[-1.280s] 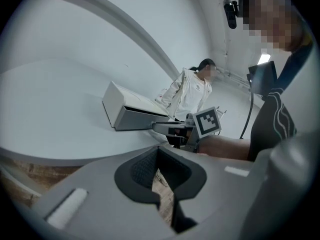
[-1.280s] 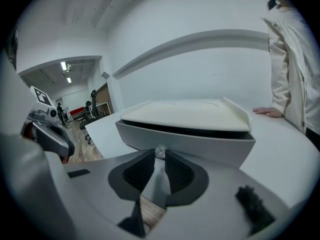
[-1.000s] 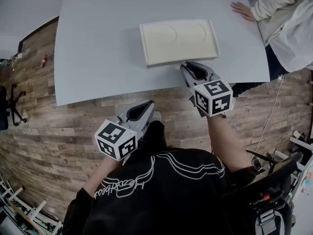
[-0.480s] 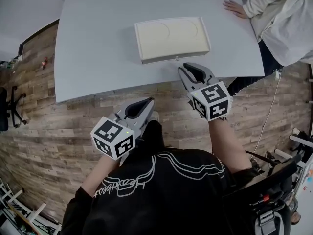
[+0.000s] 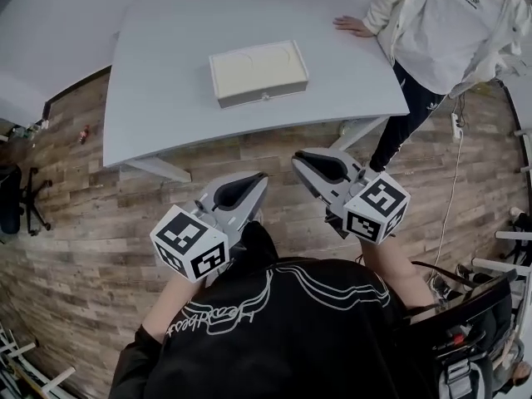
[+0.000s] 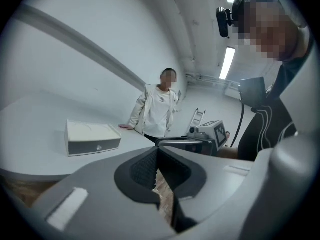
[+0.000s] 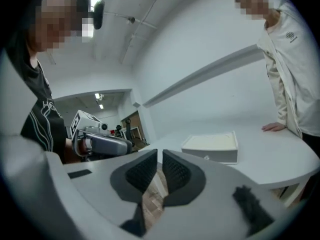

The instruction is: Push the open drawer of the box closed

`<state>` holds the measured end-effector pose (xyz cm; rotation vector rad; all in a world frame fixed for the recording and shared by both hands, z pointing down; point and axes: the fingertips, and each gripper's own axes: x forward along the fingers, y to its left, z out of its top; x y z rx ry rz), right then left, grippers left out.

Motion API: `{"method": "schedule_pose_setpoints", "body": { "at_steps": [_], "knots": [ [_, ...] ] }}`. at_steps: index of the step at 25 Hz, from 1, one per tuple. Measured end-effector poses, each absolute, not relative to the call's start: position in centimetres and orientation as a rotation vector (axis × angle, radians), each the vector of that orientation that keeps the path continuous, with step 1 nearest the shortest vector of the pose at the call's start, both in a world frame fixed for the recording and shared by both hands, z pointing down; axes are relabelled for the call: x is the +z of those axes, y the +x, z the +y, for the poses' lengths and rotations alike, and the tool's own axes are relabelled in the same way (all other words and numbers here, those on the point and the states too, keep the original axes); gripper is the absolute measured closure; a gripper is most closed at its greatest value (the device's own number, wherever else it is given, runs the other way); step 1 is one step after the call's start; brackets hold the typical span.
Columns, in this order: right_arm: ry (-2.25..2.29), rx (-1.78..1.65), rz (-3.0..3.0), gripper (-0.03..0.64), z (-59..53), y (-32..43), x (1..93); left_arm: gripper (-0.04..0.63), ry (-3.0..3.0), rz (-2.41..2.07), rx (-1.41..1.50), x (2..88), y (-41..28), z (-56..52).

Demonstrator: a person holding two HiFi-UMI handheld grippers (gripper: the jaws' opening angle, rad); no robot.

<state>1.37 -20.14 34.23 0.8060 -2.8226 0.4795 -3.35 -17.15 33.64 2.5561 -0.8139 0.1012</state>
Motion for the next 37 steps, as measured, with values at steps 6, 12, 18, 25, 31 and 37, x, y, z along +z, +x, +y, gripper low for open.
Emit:
{"method": "schedule_pose_setpoints", "body": {
  "at_steps": [6, 12, 18, 25, 31, 37],
  "knots": [
    [0.688, 0.466, -2.954, 0.599, -15.6, 1.7, 30.0, 0.588, 2.659, -0.845, 0.091, 29.4, -2.2, -14.0],
    [0.675, 0.378, -2.993, 0.606, -10.5, 4.3, 27.0, 0.588, 2.706, -0.900, 0.059, 26.5, 0.3, -9.7],
    [0.697, 0.353, -3.003, 0.607, -8.6, 5.8, 27.0, 0.588, 2.737, -0.906, 0.057, 25.8, 1.8, -8.4],
    [0.667, 0.336, -3.014, 0.607, -6.4, 6.1, 26.6, 0.588, 2.729, -0.931, 0.056, 25.4, 2.3, -6.1],
    [0.659, 0.387, -3.018, 0.607, -5.2, 6.6, 26.9, 0.588, 2.696, -0.952, 0.082, 25.7, 2.8, -4.8],
    [0.666, 0.405, -3.023, 0.607, -4.1, 6.7, 26.9, 0.588, 2.691, -0.951, 0.087, 25.5, 2.9, -3.8]
  ]
}}
